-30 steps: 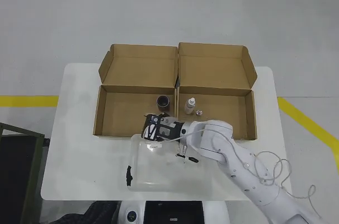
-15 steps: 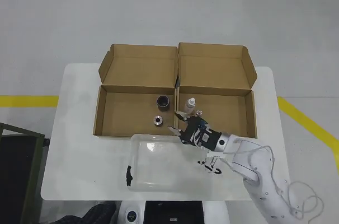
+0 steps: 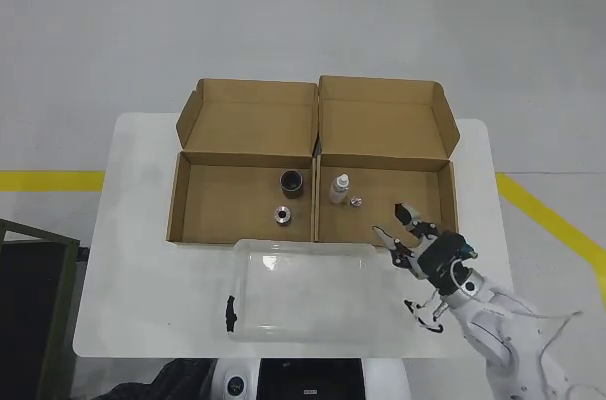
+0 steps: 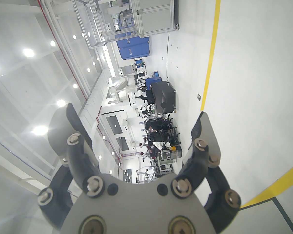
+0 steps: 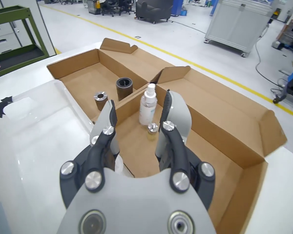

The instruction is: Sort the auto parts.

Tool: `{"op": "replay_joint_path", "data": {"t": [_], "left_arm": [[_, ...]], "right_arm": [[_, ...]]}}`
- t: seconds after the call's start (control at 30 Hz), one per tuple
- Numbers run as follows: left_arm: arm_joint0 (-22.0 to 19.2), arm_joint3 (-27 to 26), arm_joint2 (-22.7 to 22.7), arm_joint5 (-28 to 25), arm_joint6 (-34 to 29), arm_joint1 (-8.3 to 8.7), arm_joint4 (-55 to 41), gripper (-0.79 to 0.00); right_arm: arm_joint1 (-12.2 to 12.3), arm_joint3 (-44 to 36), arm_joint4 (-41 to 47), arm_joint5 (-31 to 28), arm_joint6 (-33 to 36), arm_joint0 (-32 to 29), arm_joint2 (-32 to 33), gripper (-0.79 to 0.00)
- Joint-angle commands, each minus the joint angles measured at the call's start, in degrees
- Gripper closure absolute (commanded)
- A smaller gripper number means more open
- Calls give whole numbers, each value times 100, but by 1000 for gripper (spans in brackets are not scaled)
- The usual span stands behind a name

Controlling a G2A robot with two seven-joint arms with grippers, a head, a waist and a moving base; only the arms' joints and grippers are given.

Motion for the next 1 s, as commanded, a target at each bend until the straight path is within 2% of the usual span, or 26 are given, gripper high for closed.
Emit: {"op": "replay_joint_path", "data": {"t": [0.0,0.23,0.4,0.47,0.5,0.57,0.6,0.97], "left_arm": [[0,0,0,0,0,0,0,-785],[0,0,0,0,0,0,0,-785],[0,0,0,0,0,0,0,-785],[0,0,0,0,0,0,0,-785],[0,0,0,0,0,0,0,-785],[0,0,0,0,0,0,0,-785],[0,0,0,0,0,0,0,-785],[0,0,0,0,0,0,0,-785]], "right_arm": [[12,2,11,82,-274,-276,237,-351],[30,101,129,281,-1091,-1127,897,-391],[20,332,260,392,-1599,-1488,1127,-391],[17,416,294,405,-1737,-1573,1191,-416],[17,441,284,420,-1775,-1606,1223,-456],[15,493,305,433,-1849,-1657,1276,-699],[15,511,300,441,-1873,-1672,1303,-785],[10,413,257,518,-1681,-1702,1367,-785]]}}
